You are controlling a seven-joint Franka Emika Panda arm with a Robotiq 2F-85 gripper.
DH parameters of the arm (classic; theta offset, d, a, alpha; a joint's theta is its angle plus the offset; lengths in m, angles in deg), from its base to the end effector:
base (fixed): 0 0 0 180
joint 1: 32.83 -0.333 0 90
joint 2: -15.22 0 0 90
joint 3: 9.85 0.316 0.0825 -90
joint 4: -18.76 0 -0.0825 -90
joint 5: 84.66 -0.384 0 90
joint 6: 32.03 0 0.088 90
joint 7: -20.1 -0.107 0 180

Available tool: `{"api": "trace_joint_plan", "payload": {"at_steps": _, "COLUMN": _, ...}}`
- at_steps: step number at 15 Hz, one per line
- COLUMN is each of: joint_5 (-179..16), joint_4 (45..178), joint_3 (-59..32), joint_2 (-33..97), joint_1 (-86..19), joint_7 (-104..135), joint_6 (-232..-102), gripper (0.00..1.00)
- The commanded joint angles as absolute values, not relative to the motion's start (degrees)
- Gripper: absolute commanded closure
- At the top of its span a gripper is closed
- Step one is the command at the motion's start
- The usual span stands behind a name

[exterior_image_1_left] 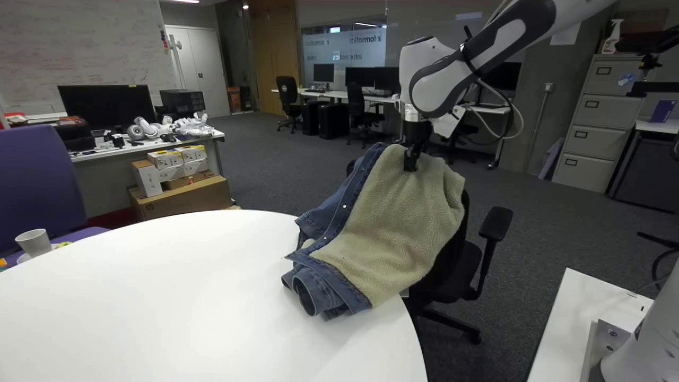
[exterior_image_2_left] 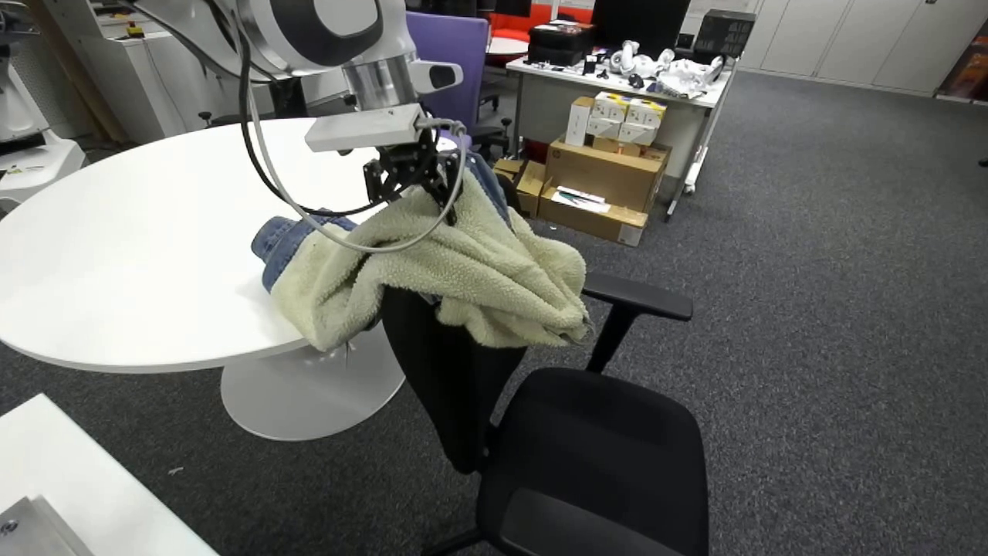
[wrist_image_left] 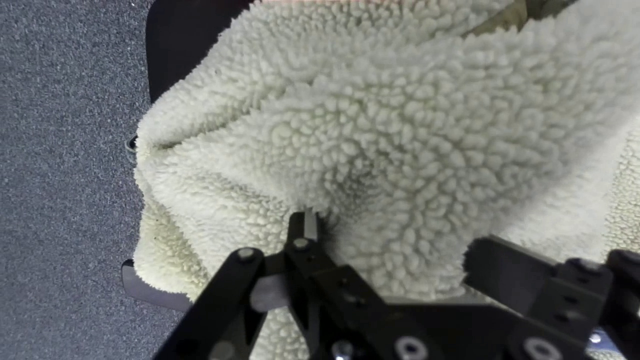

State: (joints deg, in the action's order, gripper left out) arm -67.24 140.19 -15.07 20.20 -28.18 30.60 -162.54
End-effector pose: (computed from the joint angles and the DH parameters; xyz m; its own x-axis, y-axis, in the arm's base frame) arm 0.5542 -0.1032 0.3798 0.9797 0.2005 0.0003 0.1939 -0.9479 0.2528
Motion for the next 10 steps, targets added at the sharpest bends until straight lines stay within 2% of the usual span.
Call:
{"api": "trace_joint_plan", "payload": {"at_steps": 1, "joint_5": -67.4, "joint_4": 141.57, "joint_3": -15.73, "joint_2": 20.94, "joint_1": -27.55, "joint_7": 29.36, "joint_6": -163.68, "gripper": 0.66}}
{"api": "trace_joint_plan", "payload": {"at_steps": 6, "joint_5": -66.66, "joint_4": 140.91, "joint_3": -17.77, "joint_2": 22.29, "joint_1": -26.33, "joint_7": 28.24, "joint_6": -164.12, "gripper": 0.99}}
{"api": "trace_joint_plan", "payload": {"at_steps": 9, "joint_5": -67.02, "joint_4": 140.74, "joint_3": -18.95, "joint_2": 23.31, "joint_1": -25.21, "joint_7": 27.33, "joint_6": -164.0, "gripper": 0.96}}
{"api": "trace_joint_plan", "payload": {"at_steps": 10, "joint_5": -67.07, "joint_4": 140.75, "joint_3": -19.27, "joint_2": 23.35, "joint_1": -24.77, "joint_7": 27.0, "joint_6": -164.03, "gripper": 0.98}}
